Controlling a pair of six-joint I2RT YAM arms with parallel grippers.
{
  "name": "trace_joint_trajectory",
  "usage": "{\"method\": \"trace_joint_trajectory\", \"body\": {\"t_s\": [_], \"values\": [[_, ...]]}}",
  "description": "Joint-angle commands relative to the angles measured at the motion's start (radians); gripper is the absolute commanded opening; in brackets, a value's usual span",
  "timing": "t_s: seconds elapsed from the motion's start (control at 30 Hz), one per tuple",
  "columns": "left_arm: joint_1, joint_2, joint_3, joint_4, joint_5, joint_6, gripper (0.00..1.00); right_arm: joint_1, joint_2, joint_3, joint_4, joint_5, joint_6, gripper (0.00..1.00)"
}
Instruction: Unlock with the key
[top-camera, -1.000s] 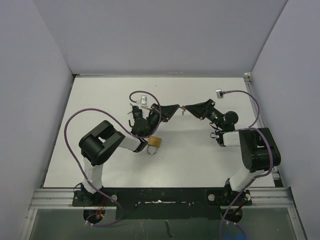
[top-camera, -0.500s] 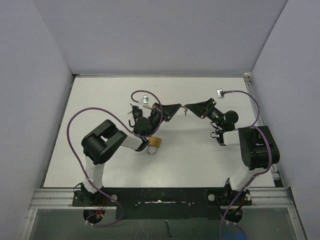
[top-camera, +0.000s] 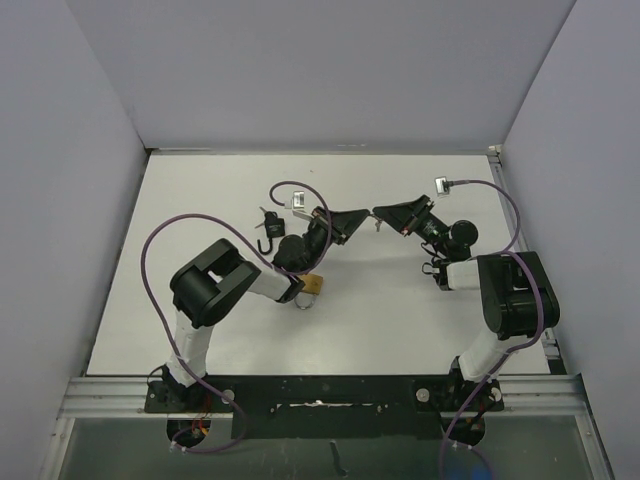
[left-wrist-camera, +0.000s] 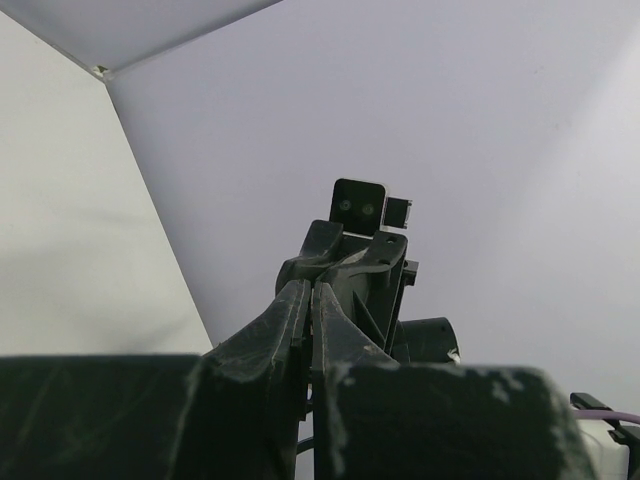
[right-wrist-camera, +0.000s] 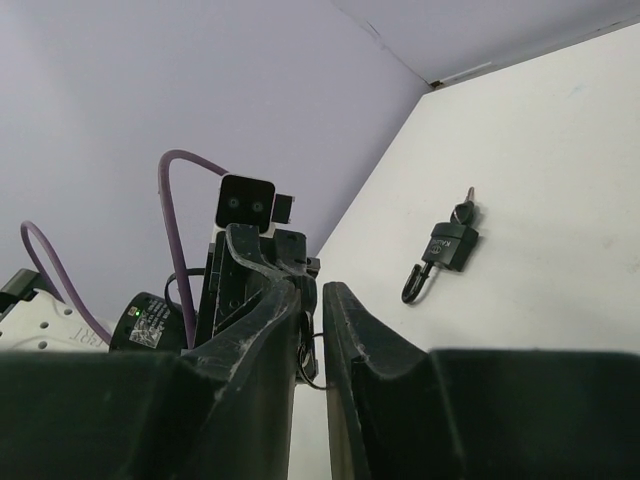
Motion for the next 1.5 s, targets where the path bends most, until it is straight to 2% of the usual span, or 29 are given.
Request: {"method": "trace_joint_trajectory", "body": {"t_s": [0.0,0.4,0.53,0.57,0.67,0.7,0.9,1.0,1.2,1.37,1.47], "values": [[-0.009,0.011,0.049,0.072,0.002,-0.015,0.00,-0.006,-0.003,0.032,0.062,0.010,0.007,0.16],[-0.014,0.019,0.049,0.072,-0.018,-0.023,0.00,-0.006,-0.018,0.022,0.061,0.022,0.016,0.00],[-0.012,0.021,0.045,0.072,-0.019,-0.025,0.19,-0.007,-0.025,0.021,0.062,0.024,0.022,0.00],[-0.010,0.022,0.042,0.072,-0.020,-0.025,0.29,-0.007,-0.026,0.020,0.062,0.024,0.022,0.00],[-0.008,0.016,0.023,0.072,-0.030,-0.027,0.65,-0.011,-0.031,0.016,0.061,0.027,0.022,0.00],[-0.007,0.012,0.016,0.073,-0.035,-0.029,0.70,-0.014,-0.032,0.014,0.061,0.029,0.023,0.00],[0.016,-0.028,-0.048,0.073,-0.039,-0.013,0.76,-0.033,-0.037,0.000,0.061,0.022,0.022,0.00],[0.039,-0.077,-0.118,0.072,-0.038,0.038,0.76,-0.051,-0.034,-0.008,0.062,0.001,0.020,0.00],[0.102,-0.206,-0.330,0.060,0.051,0.165,0.78,-0.070,-0.002,-0.017,0.063,-0.074,0.013,0.00],[0.128,-0.300,-0.464,-0.045,0.090,0.236,0.78,-0.070,0.013,-0.046,0.025,-0.108,-0.038,0.00],[0.130,-0.362,-0.475,-0.187,0.113,0.292,0.78,-0.066,-0.001,-0.057,-0.069,-0.118,-0.098,0.00]]}}
